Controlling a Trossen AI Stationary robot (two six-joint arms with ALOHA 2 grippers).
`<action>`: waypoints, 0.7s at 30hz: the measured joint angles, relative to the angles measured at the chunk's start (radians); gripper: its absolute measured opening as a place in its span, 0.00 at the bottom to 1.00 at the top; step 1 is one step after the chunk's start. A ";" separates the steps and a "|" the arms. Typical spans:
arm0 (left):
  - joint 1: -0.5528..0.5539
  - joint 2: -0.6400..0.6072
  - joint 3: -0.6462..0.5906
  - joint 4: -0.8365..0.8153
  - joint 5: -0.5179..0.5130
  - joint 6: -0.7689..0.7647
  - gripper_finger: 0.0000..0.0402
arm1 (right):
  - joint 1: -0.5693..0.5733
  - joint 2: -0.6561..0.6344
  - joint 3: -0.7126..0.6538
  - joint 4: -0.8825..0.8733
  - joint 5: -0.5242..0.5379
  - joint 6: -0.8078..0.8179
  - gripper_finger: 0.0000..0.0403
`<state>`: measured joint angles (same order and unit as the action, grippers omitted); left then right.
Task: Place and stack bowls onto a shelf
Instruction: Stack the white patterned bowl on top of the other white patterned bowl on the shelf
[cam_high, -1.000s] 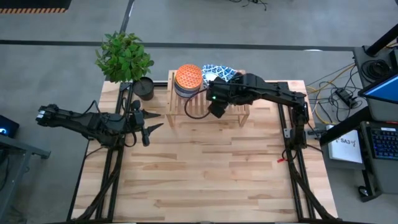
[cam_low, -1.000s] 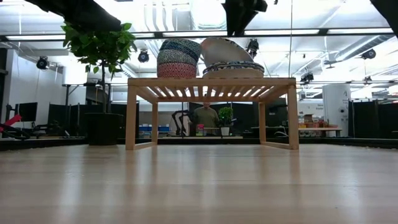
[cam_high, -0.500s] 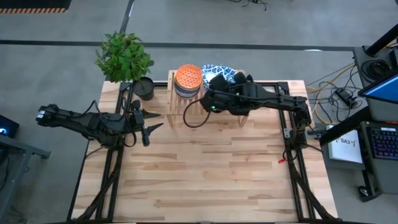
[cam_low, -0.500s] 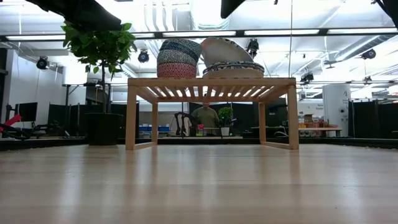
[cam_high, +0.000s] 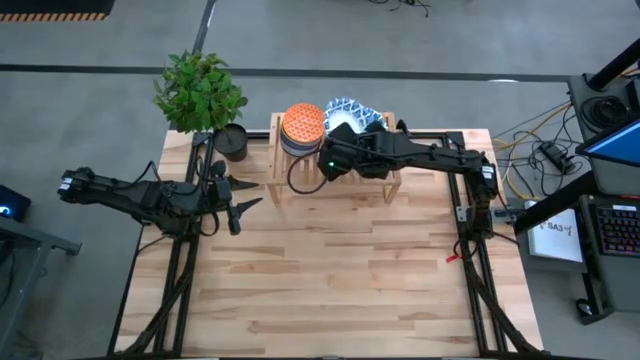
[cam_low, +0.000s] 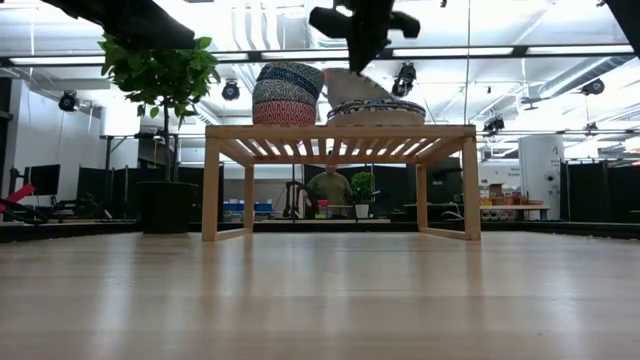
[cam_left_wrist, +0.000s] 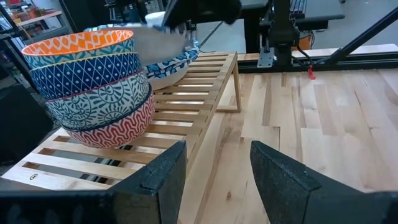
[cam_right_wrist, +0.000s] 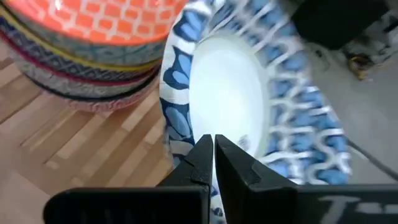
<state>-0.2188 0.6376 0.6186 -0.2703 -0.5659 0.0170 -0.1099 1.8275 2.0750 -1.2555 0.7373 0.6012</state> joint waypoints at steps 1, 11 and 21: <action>0.000 -0.001 0.000 0.000 0.000 0.000 0.40 | -0.005 0.000 -0.014 0.016 -0.021 -0.009 0.02; 0.000 -0.002 0.000 -0.018 0.000 0.000 0.40 | -0.022 -0.008 0.023 0.034 0.003 -0.018 0.02; 0.000 -0.002 0.000 -0.017 0.000 0.000 0.40 | -0.081 -0.009 0.024 0.350 -0.150 -0.180 0.02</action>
<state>-0.2192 0.6361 0.6186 -0.2873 -0.5659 0.0170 -0.1905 1.8183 2.0986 -0.9059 0.5874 0.4212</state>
